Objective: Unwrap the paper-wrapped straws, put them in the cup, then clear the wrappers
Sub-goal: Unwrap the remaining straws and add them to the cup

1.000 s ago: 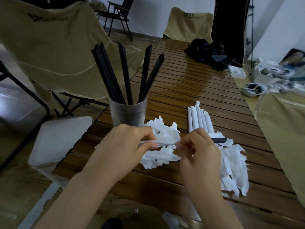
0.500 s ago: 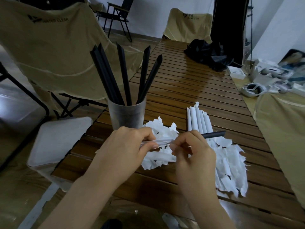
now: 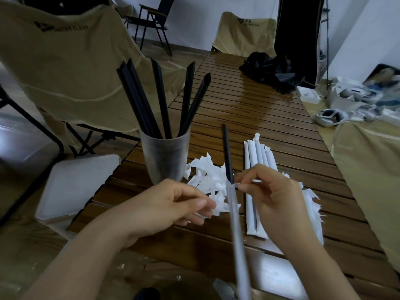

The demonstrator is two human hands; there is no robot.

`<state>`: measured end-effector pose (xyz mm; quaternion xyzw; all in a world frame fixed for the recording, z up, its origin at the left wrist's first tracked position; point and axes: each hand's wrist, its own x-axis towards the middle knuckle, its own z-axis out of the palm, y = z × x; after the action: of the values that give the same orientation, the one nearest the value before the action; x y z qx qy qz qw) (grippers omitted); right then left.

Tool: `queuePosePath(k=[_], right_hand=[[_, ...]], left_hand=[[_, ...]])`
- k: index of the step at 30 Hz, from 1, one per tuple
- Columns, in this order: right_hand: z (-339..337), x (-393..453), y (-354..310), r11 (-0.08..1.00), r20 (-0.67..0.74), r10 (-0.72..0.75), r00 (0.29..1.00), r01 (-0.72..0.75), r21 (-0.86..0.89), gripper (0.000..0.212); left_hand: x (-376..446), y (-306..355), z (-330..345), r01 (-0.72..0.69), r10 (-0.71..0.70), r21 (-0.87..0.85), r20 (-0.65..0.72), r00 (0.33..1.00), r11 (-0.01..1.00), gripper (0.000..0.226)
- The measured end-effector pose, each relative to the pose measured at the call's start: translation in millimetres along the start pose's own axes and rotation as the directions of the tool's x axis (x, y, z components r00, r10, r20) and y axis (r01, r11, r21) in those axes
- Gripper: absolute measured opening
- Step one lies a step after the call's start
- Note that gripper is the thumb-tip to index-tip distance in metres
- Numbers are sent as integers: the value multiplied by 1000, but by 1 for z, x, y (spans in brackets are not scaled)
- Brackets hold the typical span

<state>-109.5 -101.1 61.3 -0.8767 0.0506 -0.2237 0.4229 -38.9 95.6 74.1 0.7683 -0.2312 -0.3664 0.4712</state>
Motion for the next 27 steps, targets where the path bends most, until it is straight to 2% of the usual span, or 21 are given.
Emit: queuePosePath(k=[3, 6, 9, 11, 13, 14, 16, 17, 20, 22, 24, 27], right_hand=[[-6, 2, 1, 1000, 15, -5, 1000, 6, -17, 30], [-11, 4, 3, 1000, 102, 8, 995, -9, 12, 27], [-16, 3, 3, 999, 215, 13, 976, -24, 49, 25], [-20, 2, 4, 997, 256, 23, 966, -41, 65, 23], [-26, 2, 5, 992, 277, 62, 959, -89, 84, 22], [-29, 2, 5, 989, 299, 85, 950, -118, 94, 22], [-36, 2, 5, 979, 371, 110, 922, -166, 122, 22], [-38, 1, 5, 975, 408, 109, 907, -178, 135, 21], [-41, 0, 2, 969, 488, 92, 868, -191, 156, 20], [-41, -1, 2, 968, 517, 89, 852, -195, 155, 20], [-41, -2, 4, 967, 523, 102, 846, -207, 146, 21], [-43, -1, 10, 981, 509, 117, 853, -180, 76, 25]], left_hand=[[4, 0, 3, -39, 38, -3, -64, 997, 999, 21], [9, 0, 7, -84, 81, -9, -197, 977, 996, 26], [14, -3, 10, -133, 164, 117, -312, 936, 984, 36], [16, -4, 12, -169, 228, 199, -326, 918, 965, 36], [16, -1, 15, -191, 296, 348, -276, 914, 918, 33], [16, 0, 17, -197, 347, 492, -235, 908, 848, 34], [16, 2, 21, -232, 506, 745, -161, 847, 626, 40], [17, 2, 22, -253, 561, 804, -119, 819, 538, 43], [21, 2, 26, -325, 616, 854, 7, 788, 407, 32], [23, 5, 29, -365, 597, 849, 75, 798, 381, 24], [21, 7, 31, -386, 561, 820, 98, 822, 423, 24], [17, 7, 32, -404, 563, 773, 74, 823, 488, 26]])
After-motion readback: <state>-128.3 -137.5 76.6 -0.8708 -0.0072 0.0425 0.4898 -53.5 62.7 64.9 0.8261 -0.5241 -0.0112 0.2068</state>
